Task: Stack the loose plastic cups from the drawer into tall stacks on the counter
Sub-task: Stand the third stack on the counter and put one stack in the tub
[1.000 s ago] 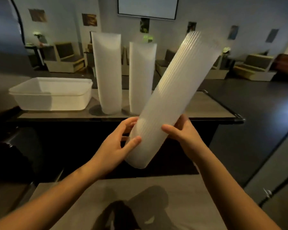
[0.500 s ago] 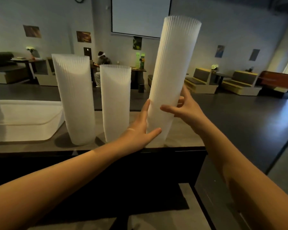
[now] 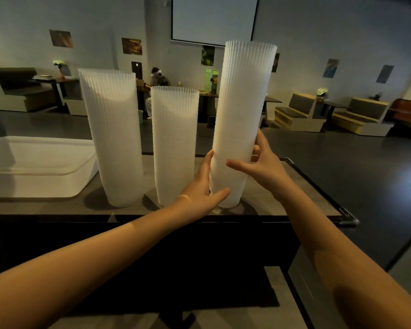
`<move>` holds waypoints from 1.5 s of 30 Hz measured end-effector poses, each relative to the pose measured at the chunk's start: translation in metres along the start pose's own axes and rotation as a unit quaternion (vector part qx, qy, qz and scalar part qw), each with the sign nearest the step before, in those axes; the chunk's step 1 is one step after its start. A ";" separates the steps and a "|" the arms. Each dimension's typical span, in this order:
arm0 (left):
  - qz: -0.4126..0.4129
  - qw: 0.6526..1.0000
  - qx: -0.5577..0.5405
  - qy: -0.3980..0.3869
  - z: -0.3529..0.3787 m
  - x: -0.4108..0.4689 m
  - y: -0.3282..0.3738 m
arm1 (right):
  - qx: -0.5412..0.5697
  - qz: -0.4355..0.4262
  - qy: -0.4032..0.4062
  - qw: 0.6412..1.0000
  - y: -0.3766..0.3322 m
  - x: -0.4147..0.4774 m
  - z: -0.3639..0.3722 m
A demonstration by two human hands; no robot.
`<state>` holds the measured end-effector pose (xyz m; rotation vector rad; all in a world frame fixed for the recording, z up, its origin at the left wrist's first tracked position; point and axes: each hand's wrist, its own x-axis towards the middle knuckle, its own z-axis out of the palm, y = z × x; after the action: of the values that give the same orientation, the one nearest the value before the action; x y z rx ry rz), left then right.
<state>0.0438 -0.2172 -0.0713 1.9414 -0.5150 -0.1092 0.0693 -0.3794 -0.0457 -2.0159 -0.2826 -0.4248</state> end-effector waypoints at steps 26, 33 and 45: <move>0.019 0.963 -0.034 0.268 -0.113 -0.143 0.020 | 0.198 -0.103 -0.001 0.975 -0.059 -0.081 0.026; -0.032 0.953 -0.014 0.300 -0.137 -0.089 0.006 | 0.201 -0.032 -0.176 0.963 -0.081 -0.071 0.113; -0.057 0.964 -0.069 0.249 -0.152 -0.033 -0.034 | 0.182 0.103 -0.167 0.964 -0.072 -0.036 0.185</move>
<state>0.0707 -0.0625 -0.0431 1.7738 -0.0589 0.2611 0.0421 -0.1827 -0.0817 -1.7224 -0.3266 0.0986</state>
